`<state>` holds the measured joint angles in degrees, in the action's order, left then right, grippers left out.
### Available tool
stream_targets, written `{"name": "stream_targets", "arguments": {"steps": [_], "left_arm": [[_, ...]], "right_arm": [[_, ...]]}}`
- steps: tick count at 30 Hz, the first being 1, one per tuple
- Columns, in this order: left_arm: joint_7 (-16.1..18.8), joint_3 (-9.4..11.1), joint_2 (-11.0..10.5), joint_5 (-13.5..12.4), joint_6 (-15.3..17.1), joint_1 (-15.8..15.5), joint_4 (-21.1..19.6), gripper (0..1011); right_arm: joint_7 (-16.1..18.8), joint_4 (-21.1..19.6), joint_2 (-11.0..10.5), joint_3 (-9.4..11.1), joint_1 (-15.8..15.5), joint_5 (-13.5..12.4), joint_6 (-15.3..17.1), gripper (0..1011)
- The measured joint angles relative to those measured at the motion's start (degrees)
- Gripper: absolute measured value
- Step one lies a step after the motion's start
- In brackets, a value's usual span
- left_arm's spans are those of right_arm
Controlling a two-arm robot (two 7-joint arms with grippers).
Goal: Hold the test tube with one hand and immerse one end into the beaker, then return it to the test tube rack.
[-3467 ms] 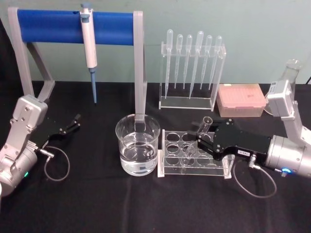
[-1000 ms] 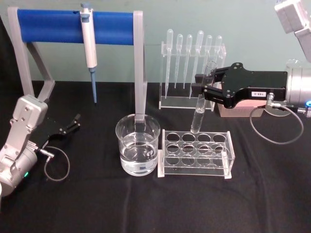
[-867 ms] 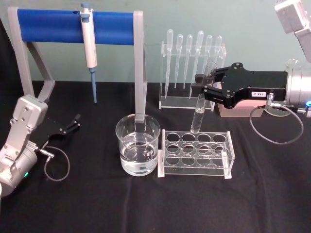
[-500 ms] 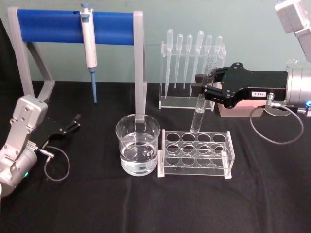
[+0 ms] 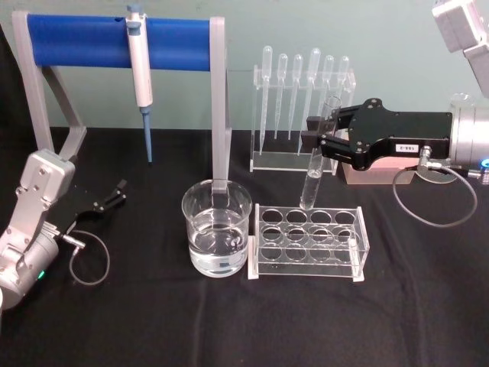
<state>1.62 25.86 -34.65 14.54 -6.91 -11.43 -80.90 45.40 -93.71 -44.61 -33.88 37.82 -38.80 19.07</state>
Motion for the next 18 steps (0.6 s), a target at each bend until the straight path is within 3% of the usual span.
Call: {"name": "stream_targets", "arguments": {"steps": [18], "left_arm": [[0.0, 0.0, 0.0, 0.0, 0.0, 0.0, 0.0, 1000]], "right_arm": [[0.0, 0.0, 0.0, 0.0, 0.0, 0.0, 0.0, 238]]}}
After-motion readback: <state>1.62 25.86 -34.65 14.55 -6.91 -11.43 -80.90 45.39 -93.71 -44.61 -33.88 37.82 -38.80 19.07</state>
